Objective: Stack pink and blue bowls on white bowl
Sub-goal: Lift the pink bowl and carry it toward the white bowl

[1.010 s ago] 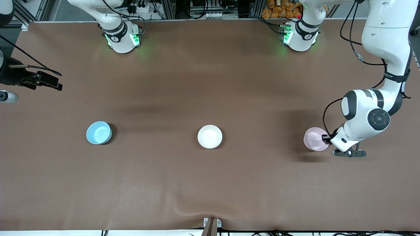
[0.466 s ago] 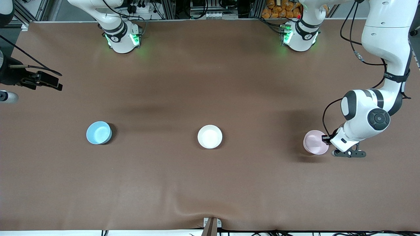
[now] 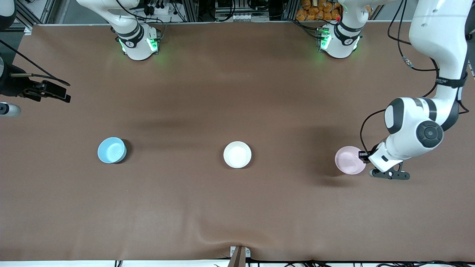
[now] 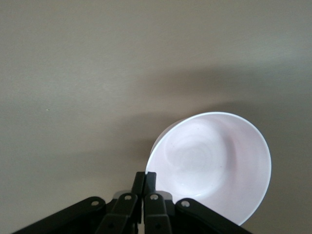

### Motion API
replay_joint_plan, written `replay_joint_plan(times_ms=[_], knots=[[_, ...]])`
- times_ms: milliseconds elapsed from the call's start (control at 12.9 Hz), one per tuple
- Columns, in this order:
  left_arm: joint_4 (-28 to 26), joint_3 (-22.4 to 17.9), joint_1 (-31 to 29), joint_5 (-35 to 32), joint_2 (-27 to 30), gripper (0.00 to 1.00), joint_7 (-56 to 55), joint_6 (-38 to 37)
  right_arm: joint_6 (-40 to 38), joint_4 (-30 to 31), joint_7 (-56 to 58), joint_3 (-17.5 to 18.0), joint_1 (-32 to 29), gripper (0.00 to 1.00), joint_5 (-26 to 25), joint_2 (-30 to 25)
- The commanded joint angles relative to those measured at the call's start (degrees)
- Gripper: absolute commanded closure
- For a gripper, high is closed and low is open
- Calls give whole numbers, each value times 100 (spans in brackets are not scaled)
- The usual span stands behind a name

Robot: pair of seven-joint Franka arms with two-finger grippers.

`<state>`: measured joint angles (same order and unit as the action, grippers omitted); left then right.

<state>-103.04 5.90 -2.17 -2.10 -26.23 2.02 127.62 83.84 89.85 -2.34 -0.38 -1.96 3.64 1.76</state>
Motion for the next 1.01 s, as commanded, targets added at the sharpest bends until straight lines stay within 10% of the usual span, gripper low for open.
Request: replay_joint_plan(times_ms=[0, 933], knots=[[563, 244, 23, 306, 92, 100, -114, -736, 27, 6, 5, 3, 2, 0, 75, -1], [2717, 403, 2527, 333, -1242, 100, -4155, -1257, 27, -29, 5, 3, 2, 0, 58, 219]])
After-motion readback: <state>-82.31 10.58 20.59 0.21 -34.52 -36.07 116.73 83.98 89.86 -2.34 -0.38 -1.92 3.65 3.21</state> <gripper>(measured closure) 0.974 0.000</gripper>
